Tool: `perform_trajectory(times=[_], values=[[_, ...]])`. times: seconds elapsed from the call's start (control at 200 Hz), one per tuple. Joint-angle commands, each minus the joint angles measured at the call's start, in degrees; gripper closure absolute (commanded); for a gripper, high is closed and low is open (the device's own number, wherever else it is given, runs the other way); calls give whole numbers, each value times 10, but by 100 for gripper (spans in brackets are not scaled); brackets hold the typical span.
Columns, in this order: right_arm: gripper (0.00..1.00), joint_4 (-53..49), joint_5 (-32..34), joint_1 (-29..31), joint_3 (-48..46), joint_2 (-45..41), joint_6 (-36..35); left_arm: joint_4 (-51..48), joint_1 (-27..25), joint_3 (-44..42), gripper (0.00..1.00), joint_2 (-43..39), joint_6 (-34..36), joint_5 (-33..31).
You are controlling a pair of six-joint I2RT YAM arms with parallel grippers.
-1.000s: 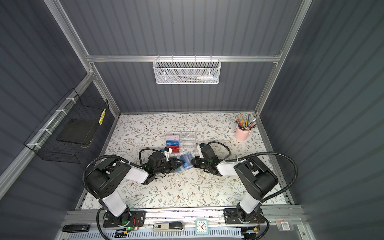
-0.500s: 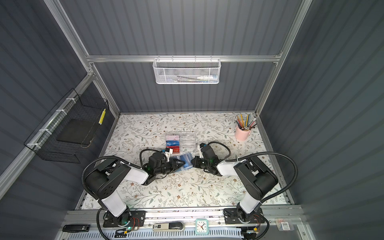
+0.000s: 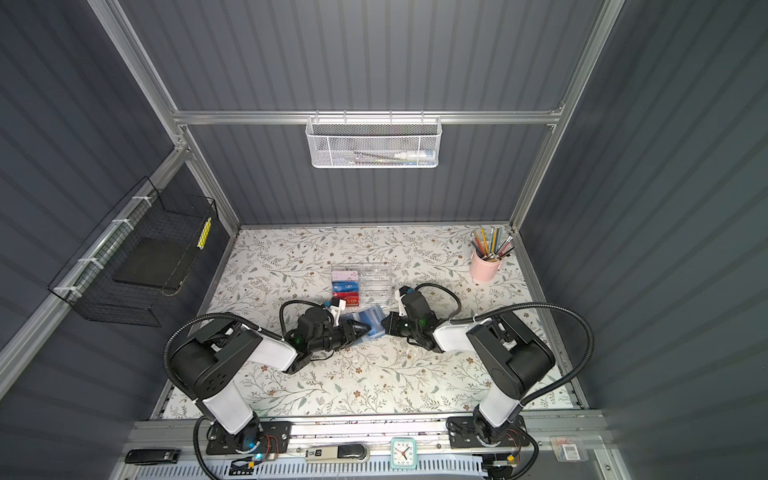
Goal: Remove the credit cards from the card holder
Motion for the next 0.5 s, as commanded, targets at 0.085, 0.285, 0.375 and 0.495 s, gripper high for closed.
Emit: perform_trajectory(times=[0.085, 0.285, 0.375, 0.495], values=[[89, -77, 8, 3, -25, 32, 4, 5, -8, -12, 61, -21, -6, 7], [89, -72, 9, 3, -28, 32, 6, -11, -8, -8, 60, -32, -1, 4], [89, -72, 9, 4, -28, 32, 6, -10, -8, -5, 60, -26, -1, 5], [89, -72, 9, 5, -29, 30, 7, -8, -9, -5, 60, -19, -2, 1]])
